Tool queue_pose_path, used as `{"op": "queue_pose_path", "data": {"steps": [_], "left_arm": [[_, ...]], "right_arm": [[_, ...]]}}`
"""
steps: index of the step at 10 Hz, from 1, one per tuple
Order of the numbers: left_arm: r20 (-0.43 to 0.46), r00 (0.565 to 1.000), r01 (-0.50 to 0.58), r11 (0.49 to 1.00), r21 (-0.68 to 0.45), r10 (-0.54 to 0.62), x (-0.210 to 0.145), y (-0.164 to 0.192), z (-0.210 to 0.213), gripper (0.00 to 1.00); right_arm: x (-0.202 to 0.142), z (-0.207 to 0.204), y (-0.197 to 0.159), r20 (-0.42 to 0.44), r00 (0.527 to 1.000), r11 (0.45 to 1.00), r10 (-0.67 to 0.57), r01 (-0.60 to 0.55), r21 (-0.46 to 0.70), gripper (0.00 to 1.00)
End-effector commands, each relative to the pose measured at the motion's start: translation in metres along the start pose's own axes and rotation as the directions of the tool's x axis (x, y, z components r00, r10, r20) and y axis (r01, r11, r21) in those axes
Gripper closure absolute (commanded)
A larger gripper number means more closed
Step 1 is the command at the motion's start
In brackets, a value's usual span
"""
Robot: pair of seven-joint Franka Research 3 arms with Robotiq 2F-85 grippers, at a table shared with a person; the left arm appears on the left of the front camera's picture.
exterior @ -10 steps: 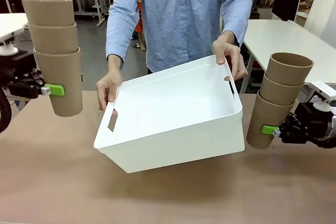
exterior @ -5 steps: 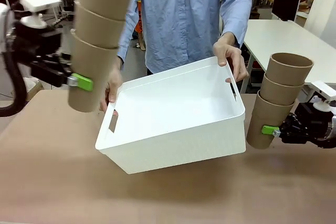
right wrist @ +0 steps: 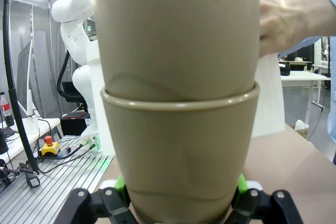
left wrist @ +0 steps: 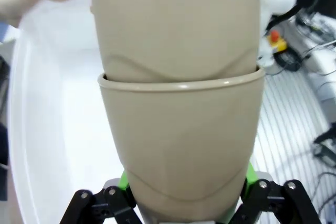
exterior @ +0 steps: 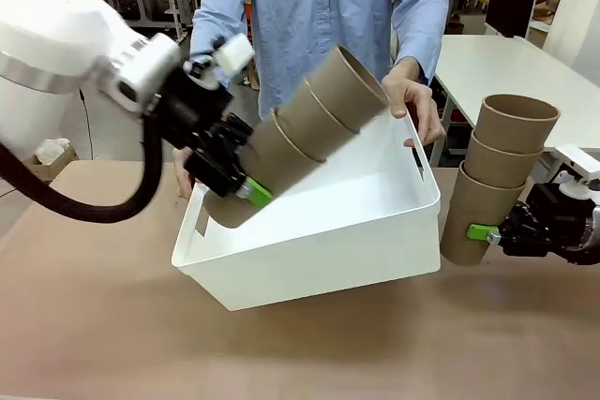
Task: Stack the cups and store them in the basket.
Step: Place the stack of Reusable plastic cups into the Pantry Basket.
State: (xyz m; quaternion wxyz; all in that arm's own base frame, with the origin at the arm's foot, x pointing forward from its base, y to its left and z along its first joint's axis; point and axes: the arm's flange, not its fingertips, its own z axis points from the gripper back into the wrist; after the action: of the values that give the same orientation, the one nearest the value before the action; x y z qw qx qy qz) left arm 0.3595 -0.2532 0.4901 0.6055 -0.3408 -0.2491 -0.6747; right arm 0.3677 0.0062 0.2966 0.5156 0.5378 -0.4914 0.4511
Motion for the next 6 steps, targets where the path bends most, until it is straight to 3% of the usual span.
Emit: {"op": "queue_pose_path", "data": {"steps": [1,6], "left_arm": [[-0.092,0.995,-0.033,0.999,0.028,0.035,0.005,0.026,-0.019,0.16],[-0.197,0.977,-0.068,0.995,0.070,0.081,-0.015,0.047,-0.062,0.16]], "right_arm": [[0.005,-0.001,0.000,0.002,1.000,1.000,0.007,-0.007,0.003,0.16],[0.005,-0.001,0.000,0.002,1.000,1.000,0.007,-0.007,0.003,0.16]]}}
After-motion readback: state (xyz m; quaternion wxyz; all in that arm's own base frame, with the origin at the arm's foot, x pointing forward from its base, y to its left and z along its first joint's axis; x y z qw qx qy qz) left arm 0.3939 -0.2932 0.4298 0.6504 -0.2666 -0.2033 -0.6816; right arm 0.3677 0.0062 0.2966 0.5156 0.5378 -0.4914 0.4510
